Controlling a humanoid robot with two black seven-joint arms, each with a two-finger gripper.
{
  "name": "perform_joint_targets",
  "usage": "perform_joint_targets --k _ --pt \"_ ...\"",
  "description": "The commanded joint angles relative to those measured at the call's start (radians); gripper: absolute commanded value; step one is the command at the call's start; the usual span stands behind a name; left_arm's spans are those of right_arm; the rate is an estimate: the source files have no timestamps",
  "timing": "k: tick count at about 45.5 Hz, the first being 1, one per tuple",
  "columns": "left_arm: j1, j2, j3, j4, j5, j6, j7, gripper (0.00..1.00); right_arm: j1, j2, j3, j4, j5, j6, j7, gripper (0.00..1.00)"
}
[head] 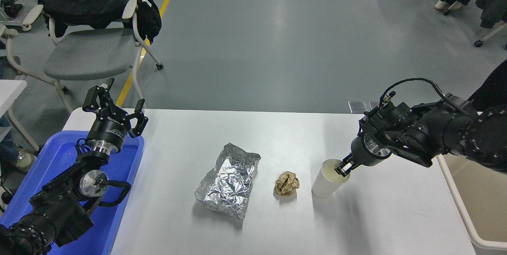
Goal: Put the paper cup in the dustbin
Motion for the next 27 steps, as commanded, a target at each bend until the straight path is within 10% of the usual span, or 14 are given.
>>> perform_joint_targets --k 1,27 --pt "0.0 0.0 0.0 0.0 0.0 0.0 0.0 1.0 0.002 -0.002 0.007 -0.002 0.0 0.0 0.026 0.0" --pt "0.0 0.0 0.0 0.0 0.0 0.0 0.0 1.0 0.078 -0.103 0.121 -0.002 0.002 -0.004 0.028 0.0"
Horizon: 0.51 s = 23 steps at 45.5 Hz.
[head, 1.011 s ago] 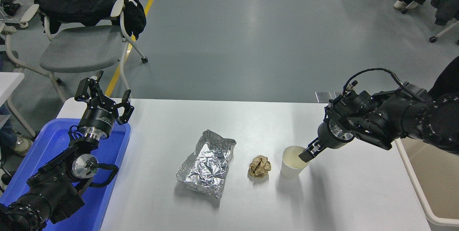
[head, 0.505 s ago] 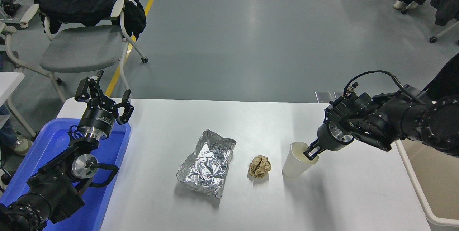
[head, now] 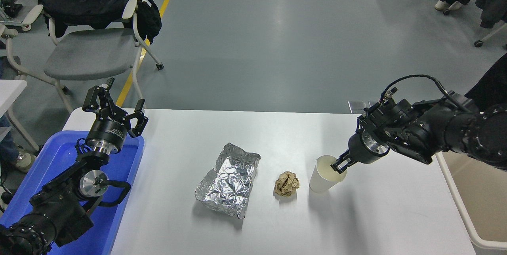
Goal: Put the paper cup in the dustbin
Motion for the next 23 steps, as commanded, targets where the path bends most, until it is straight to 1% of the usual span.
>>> perform_joint_targets --k 1,15,23 --pt "0.0 0.0 0.0 0.0 0.0 0.0 0.0 1.0 0.056 -0.069 0.069 0.005 0.002 -0.001 0.002 0.0" --pt "0.0 0.0 0.0 0.0 0.0 0.0 0.0 1.0 0.145 -0.151 0.198 0.022 0.113 0.01 0.003 0.0" --pt "0.0 0.0 0.0 0.0 0.0 0.0 0.0 1.0 0.157 -0.174 0.256 0.022 0.225 0.06 0.014 0.0"
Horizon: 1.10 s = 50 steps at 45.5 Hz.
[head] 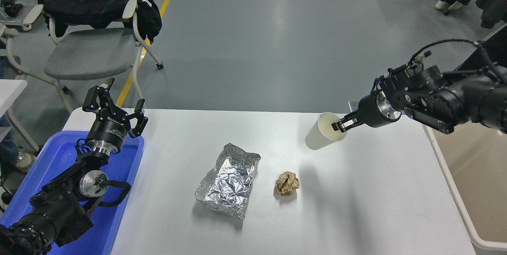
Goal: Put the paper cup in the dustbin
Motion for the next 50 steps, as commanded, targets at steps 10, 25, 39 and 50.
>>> perform_joint_targets --k 10,25,39,50 --pt "0.0 0.0 0.0 0.0 0.0 0.0 0.0 1.0 0.029 -0.084 0.213 0.002 0.259 0.124 0.006 0.0" --pt "0.0 0.0 0.0 0.0 0.0 0.0 0.0 1.0 -0.031 -0.111 0.247 -0.088 0.516 0.125 0.0 0.0" --pt "0.0 0.0 0.0 0.0 0.0 0.0 0.0 1.0 -0.264 -0.081 0.247 -0.563 0.768 0.121 -0.046 0.0" --pt "0.0 0.0 0.0 0.0 0.0 0.0 0.0 1.0 -0.414 -0.064 0.347 -0.74 0.823 0.078 -0.232 0.0"
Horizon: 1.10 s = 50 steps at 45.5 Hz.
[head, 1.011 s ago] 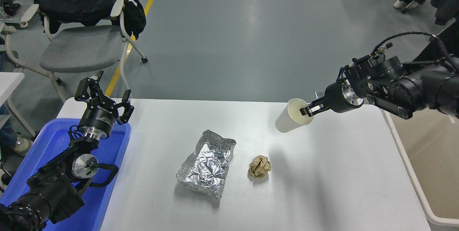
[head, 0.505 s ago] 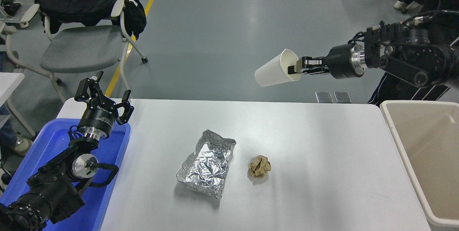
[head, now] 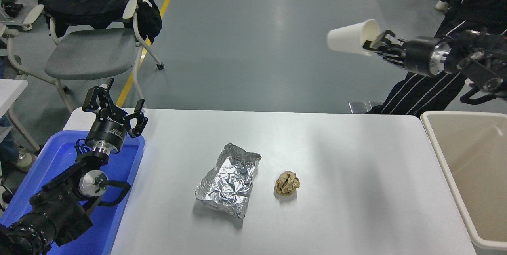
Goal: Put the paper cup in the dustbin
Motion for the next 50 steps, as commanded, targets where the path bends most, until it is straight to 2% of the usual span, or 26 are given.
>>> perform_joint_targets --k 1,8,19,50 --pt "0.0 0.0 0.0 0.0 0.0 0.0 0.0 1.0 -0.147 0.009 0.101 -0.197 0.086 -0.054 -0.171 0.0" --pt "0.0 0.0 0.0 0.0 0.0 0.0 0.0 1.0 -0.174 -0.001 0.207 -0.199 0.084 -0.147 -0.314 0.0" --pt "0.0 0.0 0.0 0.0 0.0 0.0 0.0 1.0 -0.237 -0.007 0.235 -0.202 0.081 -0.311 -0.42 0.0" --pt "0.0 0.0 0.0 0.0 0.0 0.0 0.0 1.0 -0.489 -0.049 0.396 -0.202 0.113 -0.532 -0.46 0.0"
